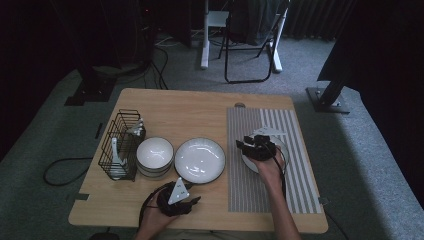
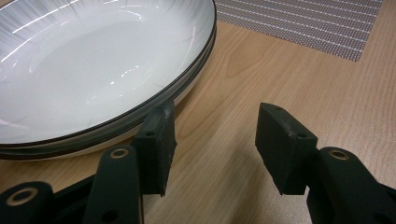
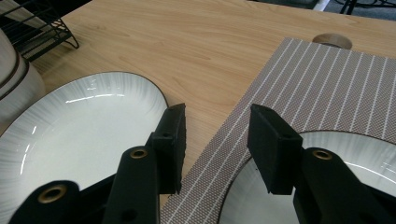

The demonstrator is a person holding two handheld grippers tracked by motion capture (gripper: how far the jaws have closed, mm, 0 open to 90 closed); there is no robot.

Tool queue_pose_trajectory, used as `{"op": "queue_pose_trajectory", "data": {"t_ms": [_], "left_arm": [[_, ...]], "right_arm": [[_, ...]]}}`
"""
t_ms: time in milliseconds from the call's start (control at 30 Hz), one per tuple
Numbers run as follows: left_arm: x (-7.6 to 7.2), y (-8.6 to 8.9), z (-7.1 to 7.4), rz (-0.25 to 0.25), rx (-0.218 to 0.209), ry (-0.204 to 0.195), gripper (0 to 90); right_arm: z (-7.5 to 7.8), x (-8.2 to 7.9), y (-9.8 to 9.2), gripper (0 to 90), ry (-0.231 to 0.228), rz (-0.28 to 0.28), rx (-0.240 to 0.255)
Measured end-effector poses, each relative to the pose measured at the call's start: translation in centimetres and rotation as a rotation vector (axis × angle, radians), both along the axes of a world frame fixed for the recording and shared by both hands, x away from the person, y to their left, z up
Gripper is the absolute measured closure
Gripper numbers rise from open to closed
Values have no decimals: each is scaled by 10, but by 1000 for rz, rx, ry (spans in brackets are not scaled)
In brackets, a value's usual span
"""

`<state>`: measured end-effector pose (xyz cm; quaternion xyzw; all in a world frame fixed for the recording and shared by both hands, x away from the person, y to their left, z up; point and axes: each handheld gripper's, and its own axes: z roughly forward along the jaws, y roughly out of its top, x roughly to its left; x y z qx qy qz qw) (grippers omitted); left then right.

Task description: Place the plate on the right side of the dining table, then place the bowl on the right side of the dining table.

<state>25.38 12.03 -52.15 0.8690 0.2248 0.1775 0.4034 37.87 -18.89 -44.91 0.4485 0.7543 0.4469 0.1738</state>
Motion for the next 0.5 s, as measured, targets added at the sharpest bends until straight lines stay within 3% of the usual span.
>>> {"op": "queue_pose_trajectory", "data": {"t_ms": [500], "left_arm": [[-1, -2, -1, -6, 21, -5, 479]], "right_arm": [[10, 6, 24, 549, -7, 62, 3]]}}
